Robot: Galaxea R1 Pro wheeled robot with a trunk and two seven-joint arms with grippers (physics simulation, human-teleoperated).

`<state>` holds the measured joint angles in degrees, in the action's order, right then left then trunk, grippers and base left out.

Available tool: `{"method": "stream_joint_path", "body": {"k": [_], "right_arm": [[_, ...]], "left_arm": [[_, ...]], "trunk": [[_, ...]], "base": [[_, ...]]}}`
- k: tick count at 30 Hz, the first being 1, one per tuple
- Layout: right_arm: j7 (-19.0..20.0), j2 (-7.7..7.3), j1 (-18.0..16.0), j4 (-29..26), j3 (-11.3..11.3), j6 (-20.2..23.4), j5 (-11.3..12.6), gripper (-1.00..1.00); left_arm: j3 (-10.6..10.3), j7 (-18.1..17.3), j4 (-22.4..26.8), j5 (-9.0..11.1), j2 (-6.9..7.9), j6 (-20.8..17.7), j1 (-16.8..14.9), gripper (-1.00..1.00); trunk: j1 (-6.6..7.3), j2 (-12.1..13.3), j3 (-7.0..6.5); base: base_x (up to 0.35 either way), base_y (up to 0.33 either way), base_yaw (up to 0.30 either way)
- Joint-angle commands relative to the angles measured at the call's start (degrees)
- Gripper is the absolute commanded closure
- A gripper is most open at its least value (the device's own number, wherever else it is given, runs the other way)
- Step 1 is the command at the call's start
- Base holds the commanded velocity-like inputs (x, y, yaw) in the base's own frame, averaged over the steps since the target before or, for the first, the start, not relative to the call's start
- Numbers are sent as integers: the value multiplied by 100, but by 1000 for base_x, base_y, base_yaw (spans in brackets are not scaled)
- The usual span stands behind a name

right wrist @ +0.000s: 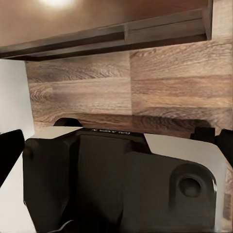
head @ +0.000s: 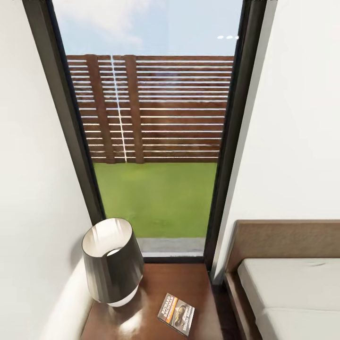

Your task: In the bedroom, move the book from the bed onto either nightstand, and place the two sandals side by side next to the bed.

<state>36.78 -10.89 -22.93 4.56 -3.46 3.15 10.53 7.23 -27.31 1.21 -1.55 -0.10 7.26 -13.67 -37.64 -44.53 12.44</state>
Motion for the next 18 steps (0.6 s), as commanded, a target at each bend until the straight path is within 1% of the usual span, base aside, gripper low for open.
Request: {"method": "stream_joint_path", "body": {"k": [1,3,6,9,15,18], "right_arm": [[24,-1,68,11,-31,28,63,-100],[23,-1,141,10,-31,28,67,-100],[22,-1,204,10,-31,28,74,-100],[22,-1,218,10,-31,28,78,-100],[19,-1,226,10,-31,28,80,-100],[19,-1,227,10,-31,28,81,-100]], "left_arm": [[51,-6,-6,-12,45,17,132,-100],[51,0,-7,-12,94,19,232,-100],[56,6,-7,-12,144,21,324,-100],[60,23,-3,-12,158,21,343,-100],[65,354,1,-4,152,21,355,-100],[63,433,7,-3,151,21,356,-100]], "trunk": [[21,35,-11],[65,116,-47],[65,116,-47],[65,116,-47],[65,116,-47],[65,116,-47]], "base": [[0,0,0],[0,0,0],[0,0,0],[0,0,0],[0,0,0],[0,0,0]]}}
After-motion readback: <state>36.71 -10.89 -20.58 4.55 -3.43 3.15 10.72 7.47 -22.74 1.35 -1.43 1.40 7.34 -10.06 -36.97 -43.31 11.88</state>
